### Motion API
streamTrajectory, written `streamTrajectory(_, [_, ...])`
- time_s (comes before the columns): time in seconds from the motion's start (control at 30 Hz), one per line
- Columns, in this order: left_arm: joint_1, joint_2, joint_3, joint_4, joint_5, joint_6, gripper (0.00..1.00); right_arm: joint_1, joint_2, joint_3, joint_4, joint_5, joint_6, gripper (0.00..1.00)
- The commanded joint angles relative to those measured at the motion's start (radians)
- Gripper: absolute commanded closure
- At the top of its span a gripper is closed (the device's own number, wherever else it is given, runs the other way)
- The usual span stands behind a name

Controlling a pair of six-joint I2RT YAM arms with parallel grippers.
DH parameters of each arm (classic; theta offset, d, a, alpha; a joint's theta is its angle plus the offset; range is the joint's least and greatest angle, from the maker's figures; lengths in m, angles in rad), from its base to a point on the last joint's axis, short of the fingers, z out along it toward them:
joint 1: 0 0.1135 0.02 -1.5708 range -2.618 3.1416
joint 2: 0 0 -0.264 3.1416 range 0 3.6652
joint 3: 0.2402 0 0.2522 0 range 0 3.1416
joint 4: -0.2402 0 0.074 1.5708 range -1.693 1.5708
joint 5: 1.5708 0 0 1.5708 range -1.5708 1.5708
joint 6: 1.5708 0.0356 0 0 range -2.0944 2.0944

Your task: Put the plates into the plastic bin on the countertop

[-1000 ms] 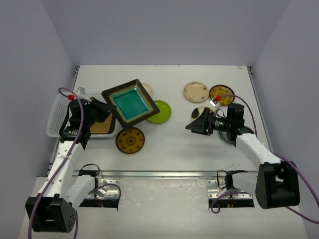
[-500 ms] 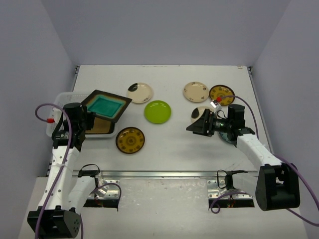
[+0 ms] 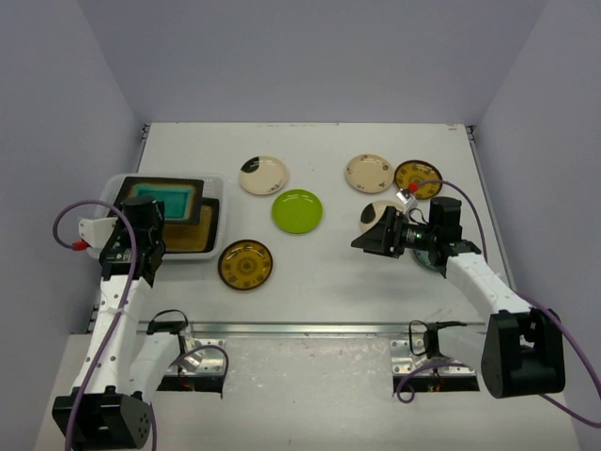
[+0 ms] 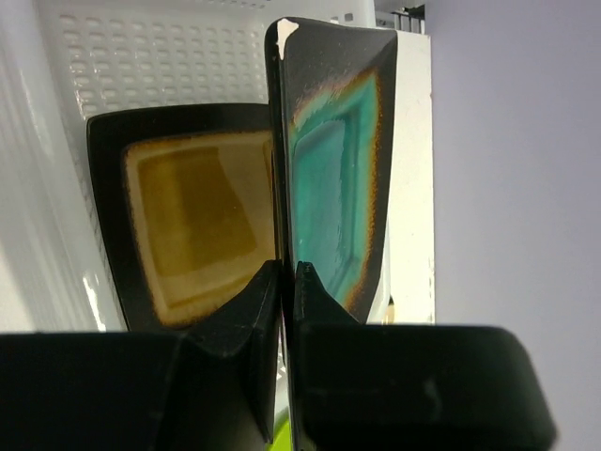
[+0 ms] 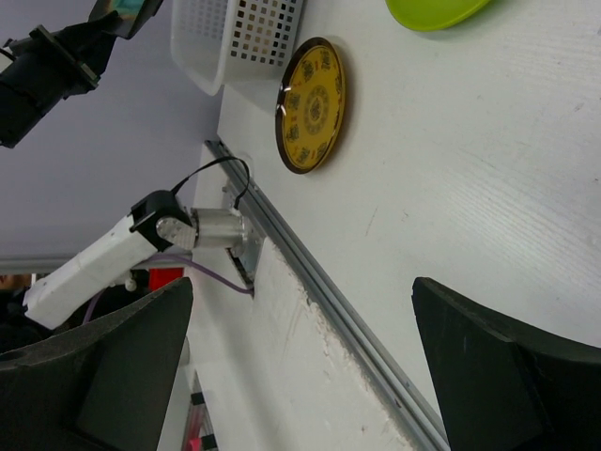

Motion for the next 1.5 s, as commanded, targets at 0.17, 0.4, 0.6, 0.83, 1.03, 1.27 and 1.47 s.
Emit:
streamTrajectory(0.17, [0.011, -0.002, -0.09, 0.372, 0.006, -0.041, 1.0, -0.005, -0.021, 0.032, 0.015, -0.015, -0.01, 0.01])
streamTrajectory(0.4, [0.031, 0.029, -0.159, 0.425, 0.022, -0.034, 0.69, -0.006, -0.031, 0.029, -0.001, -0.032, -0.019, 0.01])
streamTrajectory(0.6, [0.034, -0.003, -0.187, 0.368, 0.047, 0.008, 0.07, 0.0, -0.02, 0.021, 0.008, -0.012, -0.012, 0.01])
streamTrajectory(0.83, [0.034, -0.004, -0.179, 0.26, 0.028, 0.068, 0.0, 0.079, 0.02, 0.031, -0.004, 0.106, -0.017, 0.01])
streamTrajectory(1.03, [0.035, -0.045, -0.112, 0.377, 0.24, 0.366, 0.0, 0.285, 0.115, 0.052, 0.039, 0.281, 0.024, 0.01])
streamTrajectory(1.27, [0.032, 0.129, 0.069, 0.374, 0.872, 0.774, 0.0, 0.546, 0.357, 0.015, 0.477, 0.459, 0.269, 0.01])
streamTrajectory(1.47, [0.03, 0.018, 0.014, 0.286, 0.947, 0.896, 0.0, 0.68, 0.636, 0.114, 0.63, 0.622, 0.391, 0.15])
